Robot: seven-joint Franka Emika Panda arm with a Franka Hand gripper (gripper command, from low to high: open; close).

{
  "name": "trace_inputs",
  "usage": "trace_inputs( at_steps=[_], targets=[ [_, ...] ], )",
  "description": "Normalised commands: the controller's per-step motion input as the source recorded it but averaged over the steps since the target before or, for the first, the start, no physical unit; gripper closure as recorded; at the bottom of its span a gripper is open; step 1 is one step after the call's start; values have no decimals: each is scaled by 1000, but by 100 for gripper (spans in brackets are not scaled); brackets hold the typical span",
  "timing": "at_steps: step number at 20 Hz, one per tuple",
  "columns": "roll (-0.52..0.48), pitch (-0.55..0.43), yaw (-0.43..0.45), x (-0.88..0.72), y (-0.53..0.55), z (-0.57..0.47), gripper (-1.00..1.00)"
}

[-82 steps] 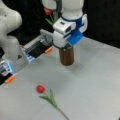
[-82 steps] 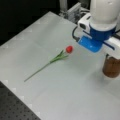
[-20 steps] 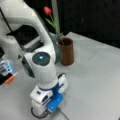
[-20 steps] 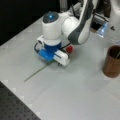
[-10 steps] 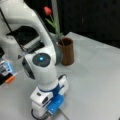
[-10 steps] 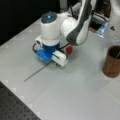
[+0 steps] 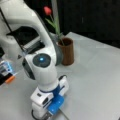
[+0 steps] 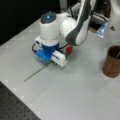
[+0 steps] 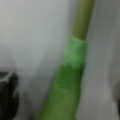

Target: Flower insertion into a vase

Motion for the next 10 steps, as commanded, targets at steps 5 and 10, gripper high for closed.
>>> trace_inputs(
  at_steps=[5, 10],
  targets=[
    [114, 64, 6, 95, -180, 60, 100],
    [137, 74, 35, 124, -139, 88, 100]
  ],
)
